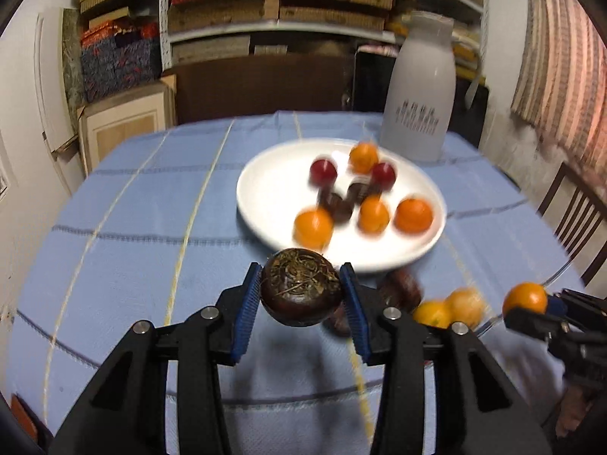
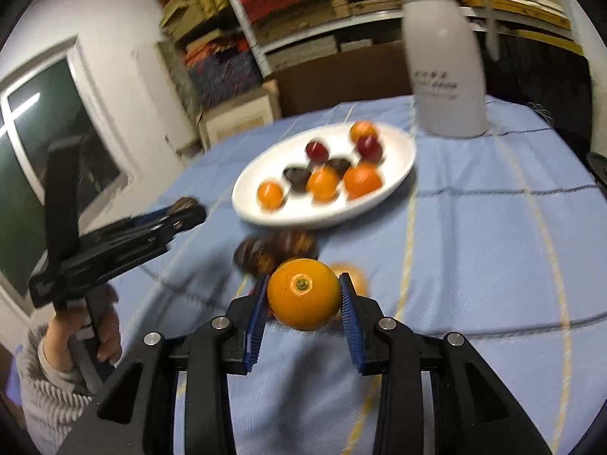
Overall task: Organize fruits
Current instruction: 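Grasp a yellow-orange tomato with the right tool while the left tool grasps a dark brown fruit, then carry both fruits onto the white plate and open both tools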
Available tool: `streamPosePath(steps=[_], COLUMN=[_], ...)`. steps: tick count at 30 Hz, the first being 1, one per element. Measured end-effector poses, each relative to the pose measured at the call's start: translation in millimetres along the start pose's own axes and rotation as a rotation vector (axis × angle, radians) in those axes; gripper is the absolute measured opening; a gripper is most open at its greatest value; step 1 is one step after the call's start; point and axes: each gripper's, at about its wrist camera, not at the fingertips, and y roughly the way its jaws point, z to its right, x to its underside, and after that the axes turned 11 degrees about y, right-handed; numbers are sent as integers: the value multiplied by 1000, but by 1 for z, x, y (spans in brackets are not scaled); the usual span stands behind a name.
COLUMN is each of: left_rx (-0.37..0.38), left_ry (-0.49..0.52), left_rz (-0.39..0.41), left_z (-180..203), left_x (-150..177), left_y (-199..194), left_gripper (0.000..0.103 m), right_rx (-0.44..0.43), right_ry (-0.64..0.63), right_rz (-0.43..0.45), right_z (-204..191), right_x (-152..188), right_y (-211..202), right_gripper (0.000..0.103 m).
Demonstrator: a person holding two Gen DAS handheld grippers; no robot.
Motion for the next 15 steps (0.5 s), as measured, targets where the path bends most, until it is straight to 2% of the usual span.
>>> streamPosePath(steps=[4,8,11,15], left_rx=[-42,-41,-45,-30], left_ry=[11,-27,-40,-44], left_rz=[54,59,31,-36], left_z=[-8,-20,-26,-30], left_x=[-40,-70,-78,-76], left_y=[-9,11,39,88], left_gripper=[41,41,41,41], right_rx=[26,19,-4,8], right_ry=[17,37,46,-4], right_rz=[84,125,111,20], right_z=[3,-1,-6,-22], right_x=[-50,-88,-97,-90], right_y=[-21,-15,8,68], right_gripper=[37,37,37,37])
